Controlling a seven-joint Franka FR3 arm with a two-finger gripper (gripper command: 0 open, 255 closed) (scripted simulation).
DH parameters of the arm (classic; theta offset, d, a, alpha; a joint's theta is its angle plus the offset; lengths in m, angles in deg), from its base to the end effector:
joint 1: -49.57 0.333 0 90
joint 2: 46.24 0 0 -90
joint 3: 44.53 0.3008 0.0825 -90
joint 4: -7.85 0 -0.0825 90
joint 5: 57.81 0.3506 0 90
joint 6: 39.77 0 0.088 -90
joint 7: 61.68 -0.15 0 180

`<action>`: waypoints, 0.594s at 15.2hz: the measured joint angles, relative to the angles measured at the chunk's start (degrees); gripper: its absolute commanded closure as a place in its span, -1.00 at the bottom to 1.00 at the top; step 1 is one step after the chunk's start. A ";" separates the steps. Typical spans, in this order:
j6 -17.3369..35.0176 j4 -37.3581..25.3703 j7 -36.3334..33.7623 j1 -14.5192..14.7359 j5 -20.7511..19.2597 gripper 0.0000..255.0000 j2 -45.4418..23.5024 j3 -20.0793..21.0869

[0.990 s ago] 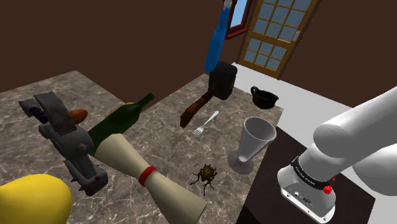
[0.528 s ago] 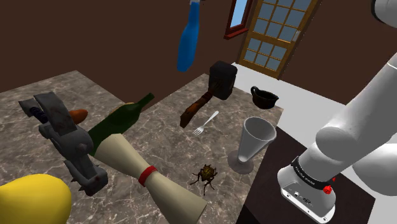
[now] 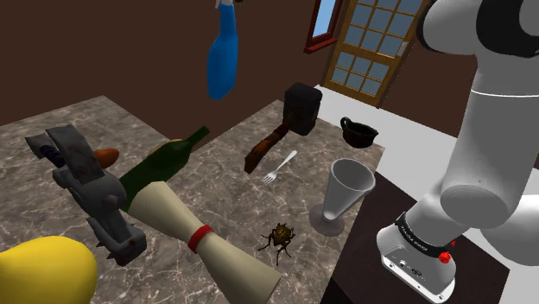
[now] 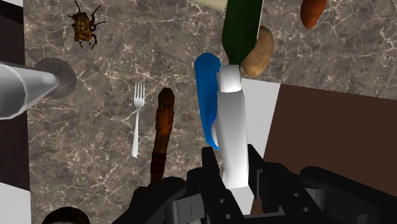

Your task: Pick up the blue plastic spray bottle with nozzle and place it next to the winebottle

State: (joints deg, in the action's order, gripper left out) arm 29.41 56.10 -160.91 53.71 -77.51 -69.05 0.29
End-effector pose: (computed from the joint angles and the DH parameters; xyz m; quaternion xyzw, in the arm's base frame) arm 0.4831 0.2894 0.6581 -0.8621 0.5056 -0.0274 0.0204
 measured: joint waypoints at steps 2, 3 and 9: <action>3.01 4.85 -0.03 -2.45 1.71 1.00 1.95 0.44; 4.49 7.17 0.03 -3.57 2.54 1.00 2.89 0.60; 12.28 19.36 1.00 -9.05 7.00 1.00 8.24 1.01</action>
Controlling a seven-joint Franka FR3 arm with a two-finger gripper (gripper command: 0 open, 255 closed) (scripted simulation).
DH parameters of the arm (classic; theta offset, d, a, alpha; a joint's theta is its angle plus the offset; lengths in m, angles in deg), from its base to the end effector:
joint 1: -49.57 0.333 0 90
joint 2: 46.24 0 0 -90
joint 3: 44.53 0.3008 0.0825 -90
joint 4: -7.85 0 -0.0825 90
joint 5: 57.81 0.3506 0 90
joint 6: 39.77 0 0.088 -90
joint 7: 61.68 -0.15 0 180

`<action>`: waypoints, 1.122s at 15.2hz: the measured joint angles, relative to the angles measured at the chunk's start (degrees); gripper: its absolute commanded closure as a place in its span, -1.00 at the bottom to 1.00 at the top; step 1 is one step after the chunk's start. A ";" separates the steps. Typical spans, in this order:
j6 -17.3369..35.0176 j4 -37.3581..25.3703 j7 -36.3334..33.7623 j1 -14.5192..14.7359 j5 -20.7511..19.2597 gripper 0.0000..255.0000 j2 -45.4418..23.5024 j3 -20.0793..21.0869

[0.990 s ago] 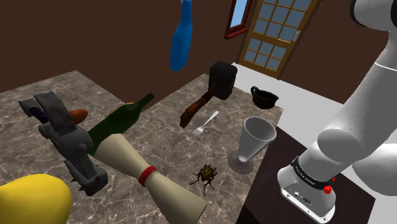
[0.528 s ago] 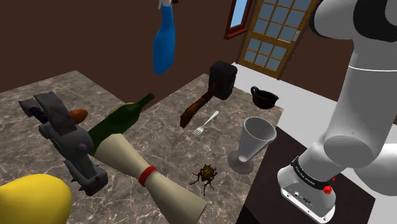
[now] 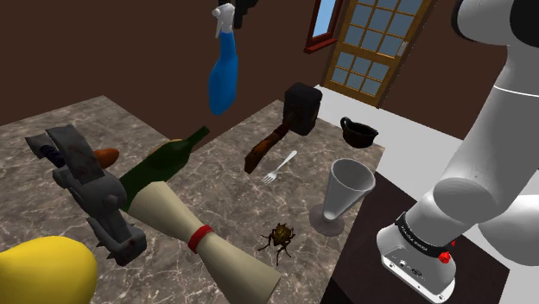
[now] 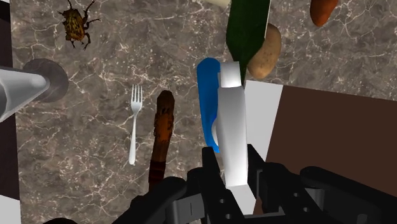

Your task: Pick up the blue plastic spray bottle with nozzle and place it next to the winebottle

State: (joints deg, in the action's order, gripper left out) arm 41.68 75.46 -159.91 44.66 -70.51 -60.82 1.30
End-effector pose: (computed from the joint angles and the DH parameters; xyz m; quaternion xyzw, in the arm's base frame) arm 0.4832 0.2901 0.6169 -0.8619 0.5060 -0.0274 0.0206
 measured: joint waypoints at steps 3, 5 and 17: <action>3.20 4.56 0.39 -1.53 1.44 1.00 1.79 0.00; 5.37 7.41 0.75 -2.42 2.20 1.00 2.72 -0.10; 15.94 20.76 1.89 -5.20 5.17 1.00 6.65 -0.52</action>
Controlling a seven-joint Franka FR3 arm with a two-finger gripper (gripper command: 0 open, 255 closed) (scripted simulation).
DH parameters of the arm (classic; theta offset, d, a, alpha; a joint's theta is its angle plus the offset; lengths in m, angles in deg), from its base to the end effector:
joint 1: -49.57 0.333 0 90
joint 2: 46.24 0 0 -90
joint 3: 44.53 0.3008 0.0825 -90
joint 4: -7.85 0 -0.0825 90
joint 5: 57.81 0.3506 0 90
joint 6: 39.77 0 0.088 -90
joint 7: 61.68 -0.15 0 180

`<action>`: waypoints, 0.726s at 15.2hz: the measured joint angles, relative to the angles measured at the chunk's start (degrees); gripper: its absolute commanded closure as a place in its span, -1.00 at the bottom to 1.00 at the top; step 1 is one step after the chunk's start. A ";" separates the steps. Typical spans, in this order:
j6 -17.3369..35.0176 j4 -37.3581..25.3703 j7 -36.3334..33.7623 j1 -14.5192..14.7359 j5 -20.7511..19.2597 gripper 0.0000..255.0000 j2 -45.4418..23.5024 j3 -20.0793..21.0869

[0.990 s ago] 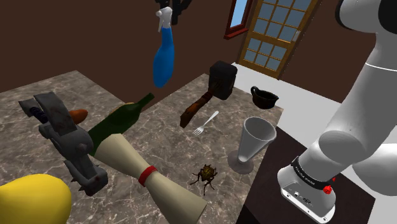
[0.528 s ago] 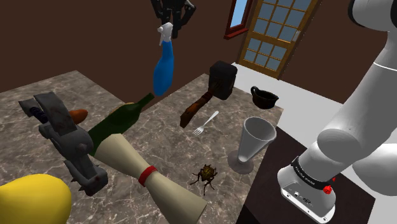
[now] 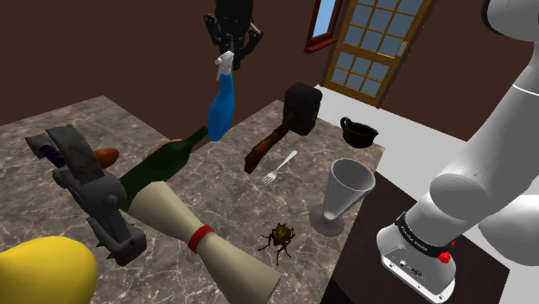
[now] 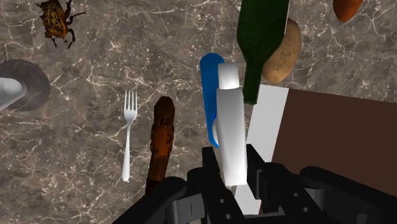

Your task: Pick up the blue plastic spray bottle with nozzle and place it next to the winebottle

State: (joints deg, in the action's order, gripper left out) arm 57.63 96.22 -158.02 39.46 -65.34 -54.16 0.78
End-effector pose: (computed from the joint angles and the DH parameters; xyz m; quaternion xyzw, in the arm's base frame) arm 0.4841 0.2915 0.5364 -0.8618 0.5060 -0.0274 0.0208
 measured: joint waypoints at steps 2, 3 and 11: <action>1.77 2.09 0.04 -0.24 0.32 1.00 0.45 -0.04; 2.62 3.04 0.11 -0.36 0.41 1.00 0.60 -0.09; 8.60 9.07 -0.03 -0.74 0.34 1.00 0.66 -0.32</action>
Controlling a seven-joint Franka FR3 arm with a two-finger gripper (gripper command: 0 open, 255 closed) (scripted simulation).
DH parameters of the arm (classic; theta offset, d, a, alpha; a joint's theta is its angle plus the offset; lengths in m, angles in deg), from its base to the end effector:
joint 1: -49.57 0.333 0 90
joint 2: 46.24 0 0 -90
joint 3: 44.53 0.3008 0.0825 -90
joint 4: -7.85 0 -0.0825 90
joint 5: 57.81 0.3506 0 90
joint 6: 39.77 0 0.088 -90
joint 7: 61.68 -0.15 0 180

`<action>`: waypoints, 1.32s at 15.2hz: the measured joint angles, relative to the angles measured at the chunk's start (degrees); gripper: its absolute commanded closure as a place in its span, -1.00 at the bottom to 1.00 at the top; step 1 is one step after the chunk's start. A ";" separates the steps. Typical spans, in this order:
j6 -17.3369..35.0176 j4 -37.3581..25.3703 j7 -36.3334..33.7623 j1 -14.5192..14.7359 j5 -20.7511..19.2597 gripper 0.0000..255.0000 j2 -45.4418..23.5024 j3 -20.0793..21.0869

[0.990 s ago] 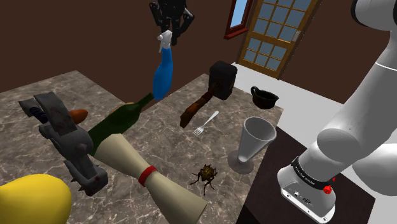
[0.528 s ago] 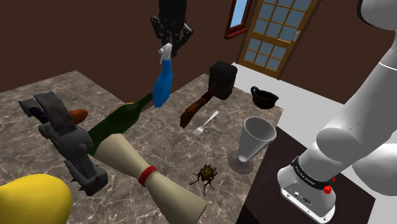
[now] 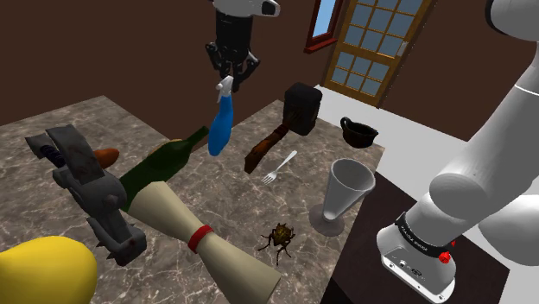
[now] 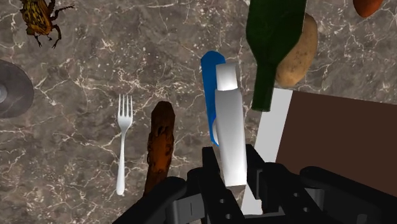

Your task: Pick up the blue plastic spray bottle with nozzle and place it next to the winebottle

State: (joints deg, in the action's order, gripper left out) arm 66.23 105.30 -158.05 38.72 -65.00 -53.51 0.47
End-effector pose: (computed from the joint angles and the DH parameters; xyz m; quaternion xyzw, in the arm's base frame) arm 0.4859 0.2923 0.4836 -0.8619 0.5060 -0.0272 0.0207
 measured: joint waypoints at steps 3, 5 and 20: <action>2.51 2.53 -0.28 -0.04 -0.09 1.00 -0.01 -0.03; 3.90 3.66 -0.32 -0.09 -0.39 1.00 -0.35 -0.15; 13.63 11.67 -2.42 0.39 -2.99 1.00 -2.94 -0.71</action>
State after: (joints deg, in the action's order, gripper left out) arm 79.86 116.96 -160.48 39.11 -67.99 -56.45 -0.24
